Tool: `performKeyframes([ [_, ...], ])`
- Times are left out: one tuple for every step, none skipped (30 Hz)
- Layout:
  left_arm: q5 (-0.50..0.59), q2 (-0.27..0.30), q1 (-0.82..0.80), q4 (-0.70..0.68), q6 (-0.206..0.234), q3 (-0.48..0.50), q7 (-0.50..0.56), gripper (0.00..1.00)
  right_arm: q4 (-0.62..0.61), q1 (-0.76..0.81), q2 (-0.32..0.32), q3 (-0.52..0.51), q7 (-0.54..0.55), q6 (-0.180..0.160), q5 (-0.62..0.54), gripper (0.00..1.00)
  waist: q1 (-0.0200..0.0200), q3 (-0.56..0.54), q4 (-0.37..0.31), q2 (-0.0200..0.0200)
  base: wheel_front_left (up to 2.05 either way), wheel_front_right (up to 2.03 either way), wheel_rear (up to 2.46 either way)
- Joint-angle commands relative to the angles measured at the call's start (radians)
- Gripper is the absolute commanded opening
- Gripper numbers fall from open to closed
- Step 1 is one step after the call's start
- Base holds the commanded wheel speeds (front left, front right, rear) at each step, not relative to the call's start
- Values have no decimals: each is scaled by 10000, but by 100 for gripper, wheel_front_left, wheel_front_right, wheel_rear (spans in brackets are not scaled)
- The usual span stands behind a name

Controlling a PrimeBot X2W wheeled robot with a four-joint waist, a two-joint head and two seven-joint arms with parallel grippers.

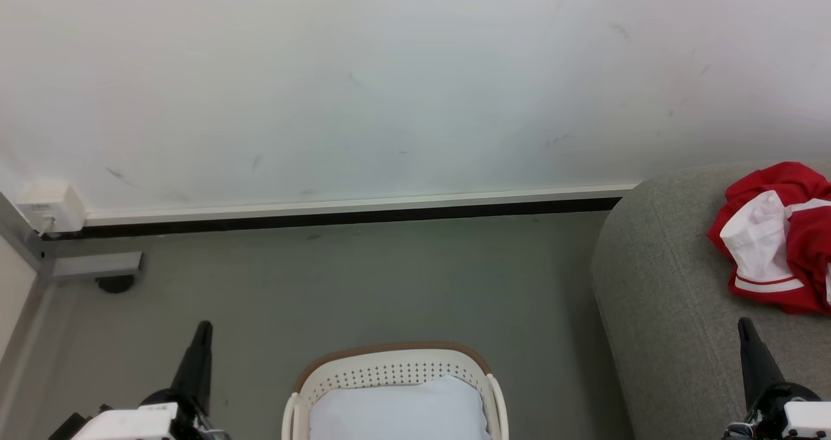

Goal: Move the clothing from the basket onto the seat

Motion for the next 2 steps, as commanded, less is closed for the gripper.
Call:
performKeyframes([
  [-133,69,-85,-29,14,27,40,0,26,-120,5,-45,-8,-21,-39,0,0,0,0,0,0,0,0],
  [-133,69,-85,-29,14,27,40,0,26,-120,6,-46,-7,-21,-40,0,0,0,0,0,0,0,0],
])
